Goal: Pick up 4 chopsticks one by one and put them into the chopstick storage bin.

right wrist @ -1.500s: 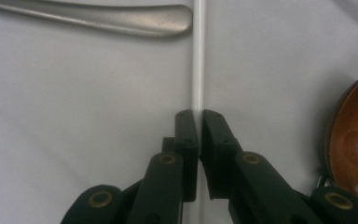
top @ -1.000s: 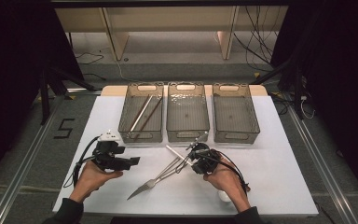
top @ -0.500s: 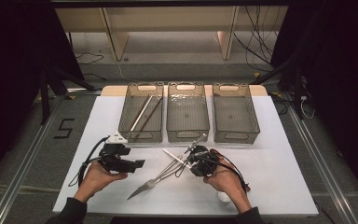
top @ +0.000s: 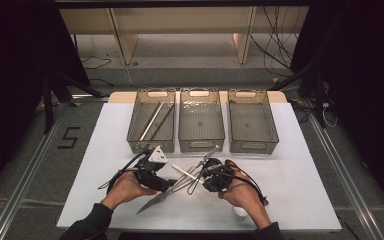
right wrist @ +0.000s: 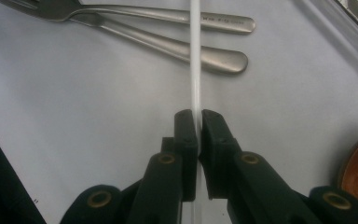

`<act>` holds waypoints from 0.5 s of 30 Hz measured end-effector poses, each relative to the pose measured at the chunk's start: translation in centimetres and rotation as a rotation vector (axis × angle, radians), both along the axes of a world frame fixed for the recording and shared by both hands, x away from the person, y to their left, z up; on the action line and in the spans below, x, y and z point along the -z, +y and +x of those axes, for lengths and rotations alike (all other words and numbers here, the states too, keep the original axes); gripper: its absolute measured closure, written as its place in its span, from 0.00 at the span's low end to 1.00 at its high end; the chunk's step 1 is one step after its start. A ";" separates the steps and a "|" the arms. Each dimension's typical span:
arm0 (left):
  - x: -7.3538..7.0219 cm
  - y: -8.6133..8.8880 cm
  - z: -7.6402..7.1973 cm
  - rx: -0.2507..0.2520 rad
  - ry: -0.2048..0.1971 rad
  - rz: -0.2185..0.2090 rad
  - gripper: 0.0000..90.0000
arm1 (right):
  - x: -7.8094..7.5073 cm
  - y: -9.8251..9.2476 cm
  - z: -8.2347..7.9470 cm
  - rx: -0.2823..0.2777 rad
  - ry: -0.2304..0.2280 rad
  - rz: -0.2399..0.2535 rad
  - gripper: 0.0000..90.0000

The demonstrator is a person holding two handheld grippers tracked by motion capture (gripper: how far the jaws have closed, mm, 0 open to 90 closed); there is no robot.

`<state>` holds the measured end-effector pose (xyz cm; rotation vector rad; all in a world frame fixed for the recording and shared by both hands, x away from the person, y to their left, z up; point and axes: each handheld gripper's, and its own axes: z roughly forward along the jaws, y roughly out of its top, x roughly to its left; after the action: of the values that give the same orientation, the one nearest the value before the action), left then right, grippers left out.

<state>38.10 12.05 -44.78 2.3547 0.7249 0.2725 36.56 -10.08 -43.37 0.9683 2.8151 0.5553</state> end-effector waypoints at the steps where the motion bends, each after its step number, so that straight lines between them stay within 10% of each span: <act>1: 0.1 -0.3 0.1 0.016 -0.001 0.007 0.29 | 0.0 0.0 0.0 -0.001 -0.002 0.002 0.96; 15: 1.7 -3.5 1.1 0.174 -0.006 0.096 0.37 | -0.4 0.4 -0.5 -0.055 0.001 0.001 0.96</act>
<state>39.24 8.56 -46.48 2.4887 0.5101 0.2426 36.04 -9.66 -42.99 0.8942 2.8498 0.5624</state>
